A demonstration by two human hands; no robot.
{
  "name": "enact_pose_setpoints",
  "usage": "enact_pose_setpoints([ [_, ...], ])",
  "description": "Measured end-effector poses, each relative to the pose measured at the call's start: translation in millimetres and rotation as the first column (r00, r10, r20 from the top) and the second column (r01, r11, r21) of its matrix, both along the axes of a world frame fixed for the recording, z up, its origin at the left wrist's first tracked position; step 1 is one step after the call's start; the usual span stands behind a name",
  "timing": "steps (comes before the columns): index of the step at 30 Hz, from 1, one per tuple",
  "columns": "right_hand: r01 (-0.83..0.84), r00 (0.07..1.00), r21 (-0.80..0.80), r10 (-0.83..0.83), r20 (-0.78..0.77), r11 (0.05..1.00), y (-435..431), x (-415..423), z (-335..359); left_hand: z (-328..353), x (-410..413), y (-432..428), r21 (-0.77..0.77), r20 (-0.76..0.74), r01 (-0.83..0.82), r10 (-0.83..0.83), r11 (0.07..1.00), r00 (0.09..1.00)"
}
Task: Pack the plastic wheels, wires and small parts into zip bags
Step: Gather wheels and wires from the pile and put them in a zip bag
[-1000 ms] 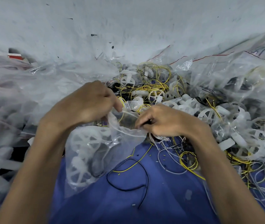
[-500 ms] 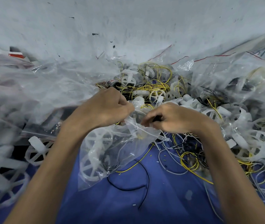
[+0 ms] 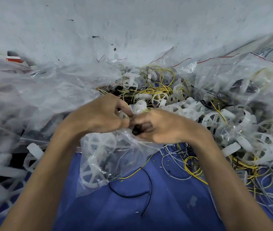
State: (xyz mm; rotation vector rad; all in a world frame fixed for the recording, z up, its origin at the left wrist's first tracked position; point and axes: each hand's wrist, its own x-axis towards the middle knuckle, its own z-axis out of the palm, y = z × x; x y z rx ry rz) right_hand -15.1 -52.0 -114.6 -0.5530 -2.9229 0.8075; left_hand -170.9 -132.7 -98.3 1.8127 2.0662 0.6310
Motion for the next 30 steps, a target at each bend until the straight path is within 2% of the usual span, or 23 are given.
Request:
enact_pose_setpoints([
  [2, -0.025, 0.995, -0.033, 0.029, 0.097, 0.999, 3, 3, -3, 1, -5, -1, 0.003, -0.003, 0.012, -0.012, 1.0, 1.0],
  [3, -0.017, 0.996, -0.044, 0.021, 0.081, 0.999, 6, 4, -3, 2, -7, -1, -0.001, -0.013, 0.02, -0.02, 1.0, 1.0],
  [6, 0.067, 0.991, -0.091, -0.077, -0.11, 0.994, 16, 11, 1, 4, -14, -4, -0.004, -0.054, 0.012, -0.012, 1.0, 0.998],
  [8, 0.123, 0.965, -0.064, -0.134, -0.227, 0.99, 25, 17, 3, 5, -21, -6, 0.008, -0.09, -0.012, 0.013, 1.0, 0.996],
  [11, 0.208, 0.942, -0.025, -0.207, -0.265, 0.978, 41, 27, -1, 7, -31, -9, 0.0, -0.141, -0.038, 0.037, 0.999, 0.989],
  [13, 0.268, 0.951, 0.068, -0.253, -0.175, 0.961, 54, 32, -9, 7, -37, -11, -0.015, -0.169, -0.064, 0.061, 0.998, 0.984],
  [16, 0.318, 0.942, 0.123, -0.328, 0.066, 0.94, 68, 34, -29, 6, -42, -13, -0.024, -0.179, -0.097, 0.091, 0.995, 0.98],
  [20, 0.365, 0.839, 0.135, -0.388, 0.381, 0.921, 77, 28, -59, 6, -42, -12, -0.06, -0.187, -0.096, 0.083, 0.994, 0.979],
  [26, 0.358, 0.812, 0.111, -0.368, 0.453, 0.927, 82, 27, -69, 4, -39, -10, -0.076, -0.194, -0.046, 0.031, 0.996, 0.98],
  [30, 0.358, 0.842, 0.068, -0.354, 0.408, 0.931, 81, 32, -63, 3, -38, -8, -0.065, -0.194, -0.021, 0.007, 0.998, 0.981],
])
